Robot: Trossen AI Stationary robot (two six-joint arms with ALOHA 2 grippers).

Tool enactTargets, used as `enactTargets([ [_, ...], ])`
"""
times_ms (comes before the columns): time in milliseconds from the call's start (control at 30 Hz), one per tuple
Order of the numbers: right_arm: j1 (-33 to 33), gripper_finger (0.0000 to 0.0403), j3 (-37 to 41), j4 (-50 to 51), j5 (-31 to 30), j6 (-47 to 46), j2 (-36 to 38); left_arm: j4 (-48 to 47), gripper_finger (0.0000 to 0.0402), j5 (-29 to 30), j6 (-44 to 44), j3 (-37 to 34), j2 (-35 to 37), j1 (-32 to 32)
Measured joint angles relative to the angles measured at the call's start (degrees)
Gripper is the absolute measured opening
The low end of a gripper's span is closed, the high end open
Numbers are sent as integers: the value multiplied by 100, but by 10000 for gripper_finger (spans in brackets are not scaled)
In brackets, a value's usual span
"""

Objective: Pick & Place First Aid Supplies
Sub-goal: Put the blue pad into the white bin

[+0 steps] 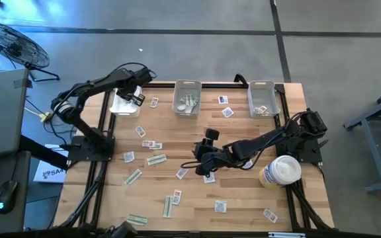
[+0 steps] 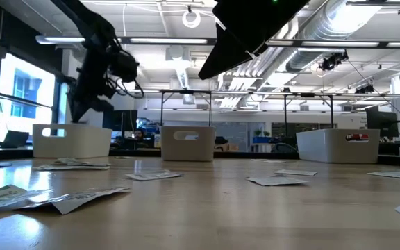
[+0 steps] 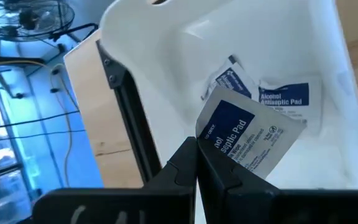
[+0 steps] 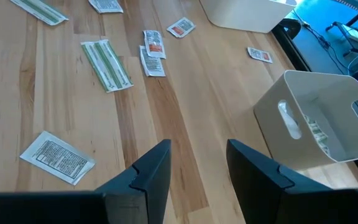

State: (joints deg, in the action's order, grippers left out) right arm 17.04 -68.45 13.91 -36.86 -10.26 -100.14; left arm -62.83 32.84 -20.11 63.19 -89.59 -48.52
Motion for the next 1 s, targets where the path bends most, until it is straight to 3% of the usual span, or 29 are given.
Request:
enactTargets([
  [267,0,149,0,2,11,-17,0,69,1,28,56,-1,-589,-78],
  [467,0,149,-1,-2,41,-22,-7,20,5,56,183,-5,-642,-60],
  [767,0,149,-4,-155,292,3,-191,-571,109,-117,302,68,-622,-60],
  [1000,-28,149,-4,-203,230,133,-201,-1182,163,-535,306,248,218,408],
])
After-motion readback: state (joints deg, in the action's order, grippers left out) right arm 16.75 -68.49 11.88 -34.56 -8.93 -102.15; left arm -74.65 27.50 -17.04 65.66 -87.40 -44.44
